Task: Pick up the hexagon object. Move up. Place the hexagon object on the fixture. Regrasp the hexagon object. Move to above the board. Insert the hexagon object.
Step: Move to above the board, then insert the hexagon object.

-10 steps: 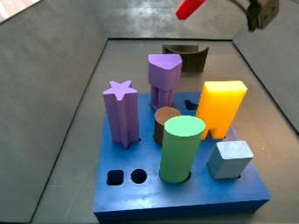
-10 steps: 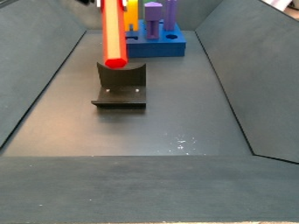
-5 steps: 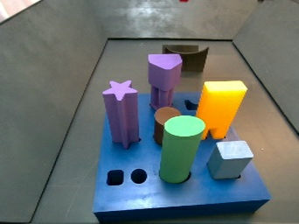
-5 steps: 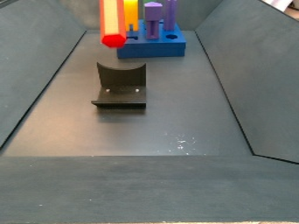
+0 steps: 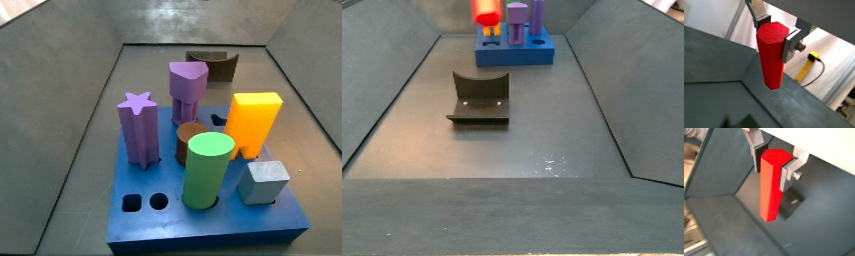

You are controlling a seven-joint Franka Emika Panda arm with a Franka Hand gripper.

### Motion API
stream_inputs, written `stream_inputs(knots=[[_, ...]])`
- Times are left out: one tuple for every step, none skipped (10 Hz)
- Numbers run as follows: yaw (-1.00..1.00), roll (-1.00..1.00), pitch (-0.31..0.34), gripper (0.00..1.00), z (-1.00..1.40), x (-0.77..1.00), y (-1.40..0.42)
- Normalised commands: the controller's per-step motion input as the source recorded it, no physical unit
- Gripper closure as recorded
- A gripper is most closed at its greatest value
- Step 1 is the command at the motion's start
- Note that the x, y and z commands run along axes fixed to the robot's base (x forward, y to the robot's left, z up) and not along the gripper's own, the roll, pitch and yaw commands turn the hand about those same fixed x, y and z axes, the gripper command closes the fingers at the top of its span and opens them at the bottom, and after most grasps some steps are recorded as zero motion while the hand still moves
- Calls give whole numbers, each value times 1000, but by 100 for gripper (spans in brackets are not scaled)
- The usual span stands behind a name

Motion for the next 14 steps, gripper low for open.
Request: stream_inputs(knots=[[-104,-1000,-52,100,316,-656,-1000],[-107,-1000,-49,100,322,-660,-1000],[-112,-1000,-48,100,333,-677,-1000],[-114,-1000,-45,100,330,-704,-1000],[-116,-1000,-44,100,343,-748,-1000],[-116,-1000,-49,100,240,-552,-671],[-114,-1000,-48,100,131,-355,-370],[-110,-1000,-42,100,63,-213,-185],[-104,-1000,-39,100,42,-130,-84],[-76,-796,-41,100,21,-102,-39],[-37,-511,-46,100,12,-80,-3],[-26,-344,-48,100,9,-66,1],[-18,-262,-44,100,3,-55,4],[0,67,13,100,-117,0,0]])
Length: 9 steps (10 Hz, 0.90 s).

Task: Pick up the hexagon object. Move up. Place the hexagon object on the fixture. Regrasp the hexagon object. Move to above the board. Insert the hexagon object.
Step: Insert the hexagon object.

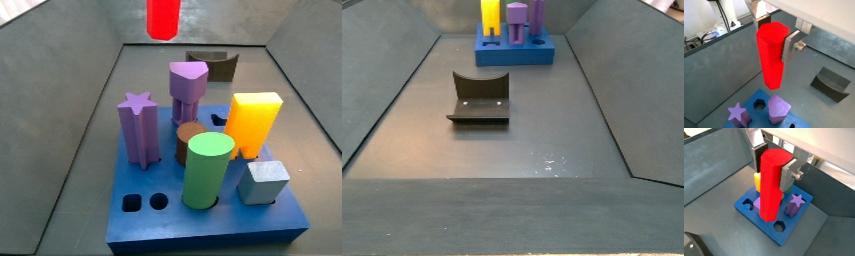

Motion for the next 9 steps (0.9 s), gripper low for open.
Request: stream_inputs(knots=[[0,-4,0,100,0,0,0],[-40,-74,-24,100,-109,0,91],[-17,-180,-199,100,-274,-309,71],[-69,-313,-270,100,-351,-466,129],[-203,-300,-301,100,-346,-489,9],[-357,-313,-339,100,-289,-511,0],[-400,-336,-349,100,-249,-497,-37],[-434,-350,-336,100,-240,-477,-46],[-426,-327,-307,100,-291,-529,-23]])
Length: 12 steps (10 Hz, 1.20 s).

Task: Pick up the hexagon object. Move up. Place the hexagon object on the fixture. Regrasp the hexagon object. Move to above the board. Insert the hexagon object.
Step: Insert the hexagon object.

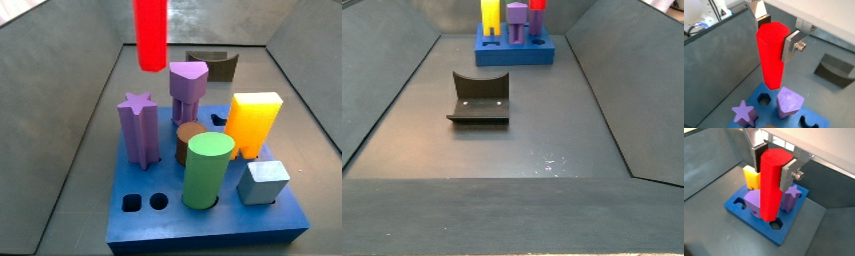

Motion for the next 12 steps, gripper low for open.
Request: stream_inputs(knots=[[-346,-289,-280,100,-389,-529,0],[-171,-220,-241,100,-449,-260,0],[-143,-190,-180,100,-580,0,0],[-169,-171,-160,100,-680,0,-3],[-166,-154,-171,100,-709,0,-26],[-180,-141,-163,100,-691,0,-71],[-206,-69,-86,100,-486,0,-117],[-166,0,0,100,-280,0,-169],[-89,83,26,100,-194,0,-149],[-31,204,123,100,-149,3,-149],[-23,171,149,100,-151,40,-103],[-49,139,194,100,-160,111,-26]])
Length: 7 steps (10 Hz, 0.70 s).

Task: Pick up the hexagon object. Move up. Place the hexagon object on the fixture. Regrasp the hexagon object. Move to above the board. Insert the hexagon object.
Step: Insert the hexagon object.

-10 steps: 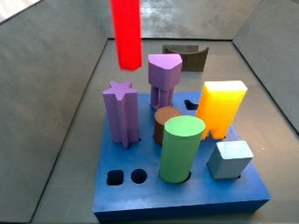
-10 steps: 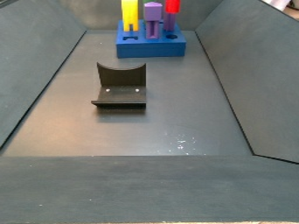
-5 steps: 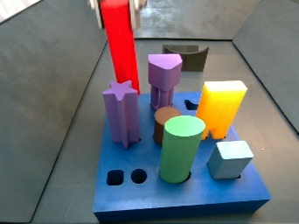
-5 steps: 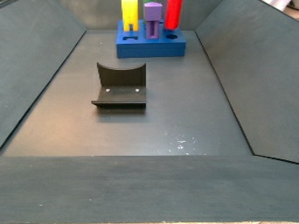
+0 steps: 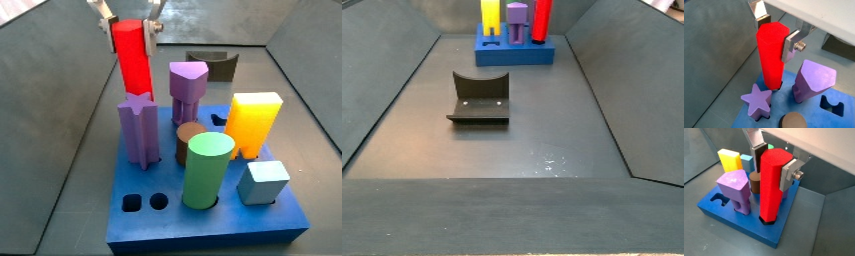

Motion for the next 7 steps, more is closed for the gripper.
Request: stream_inputs(knots=[[-57,139,203,100,-194,109,0],[-71,143,204,100,-189,86,0],[-80,100,181,100,-160,69,0],[-83,61,146,100,-163,60,0],[-91,30,119,100,-171,60,0],[-177,7,134,100,-183,191,0],[-254,9,160,100,-194,289,0]])
